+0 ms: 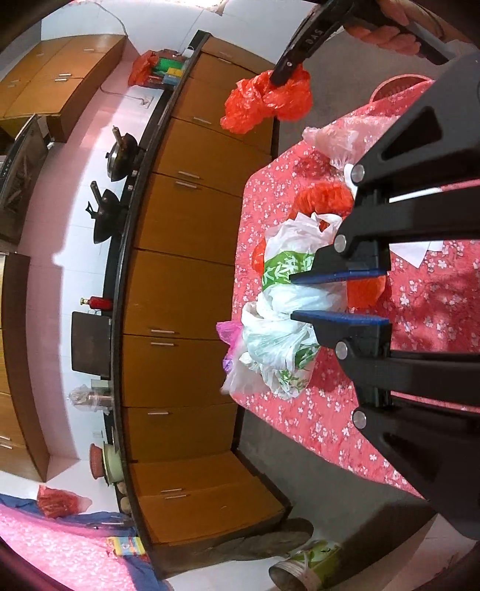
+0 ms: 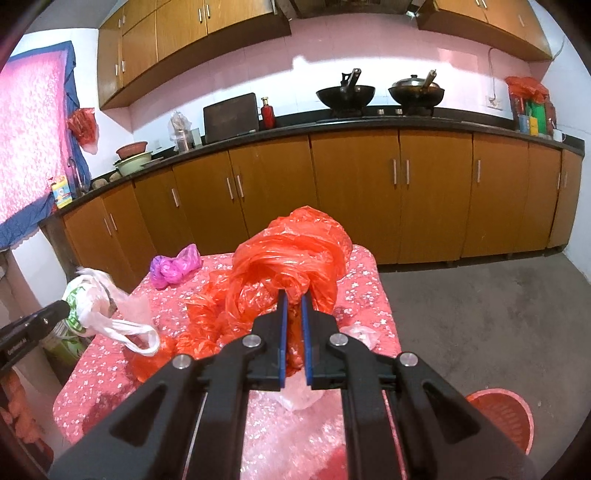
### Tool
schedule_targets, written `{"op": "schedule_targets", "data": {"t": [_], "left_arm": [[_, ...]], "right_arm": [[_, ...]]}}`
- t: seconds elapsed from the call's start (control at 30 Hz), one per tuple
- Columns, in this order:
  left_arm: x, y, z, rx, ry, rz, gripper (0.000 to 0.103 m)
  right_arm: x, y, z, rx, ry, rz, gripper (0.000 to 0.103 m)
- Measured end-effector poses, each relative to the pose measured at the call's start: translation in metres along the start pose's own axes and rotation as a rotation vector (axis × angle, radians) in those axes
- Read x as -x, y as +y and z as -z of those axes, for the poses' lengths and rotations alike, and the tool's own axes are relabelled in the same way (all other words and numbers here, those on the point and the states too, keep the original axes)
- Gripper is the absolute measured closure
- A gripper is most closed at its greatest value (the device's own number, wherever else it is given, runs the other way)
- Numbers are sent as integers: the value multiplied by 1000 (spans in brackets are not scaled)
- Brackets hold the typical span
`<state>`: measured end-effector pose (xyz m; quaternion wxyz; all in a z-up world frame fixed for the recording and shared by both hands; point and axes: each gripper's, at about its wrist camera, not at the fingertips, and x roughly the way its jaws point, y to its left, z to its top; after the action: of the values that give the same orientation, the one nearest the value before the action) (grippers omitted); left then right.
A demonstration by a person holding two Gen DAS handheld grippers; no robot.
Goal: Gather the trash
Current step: 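Carry both bags to the orange basket and open both tools over it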
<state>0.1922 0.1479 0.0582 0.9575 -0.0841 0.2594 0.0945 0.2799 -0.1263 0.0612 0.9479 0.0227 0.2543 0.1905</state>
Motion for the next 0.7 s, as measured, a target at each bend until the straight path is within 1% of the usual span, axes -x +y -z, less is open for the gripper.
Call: {"op": "schedule_targets", "data": {"t": [0.17,0.33,0.5,0.57,0.7], "left_arm": [[10,-4,-6,-8,-24,-1,89],[18,-18,-12,-23,-41,23,89],[19,-49,-17,-59,-54,69,89],[17,-66,-16,-76,-51,100,89],[13,-110,-10,-117,-48,178,89]], "right_arm": [[16,-5,3,7,-18,19,95],[30,-22,5,-8,-31,47,95],[46,-52,10,-25,-42,106,95],[52,-64,13,-33,-45,134,95],[68,-102,25,-69,-43,216,95]]}}
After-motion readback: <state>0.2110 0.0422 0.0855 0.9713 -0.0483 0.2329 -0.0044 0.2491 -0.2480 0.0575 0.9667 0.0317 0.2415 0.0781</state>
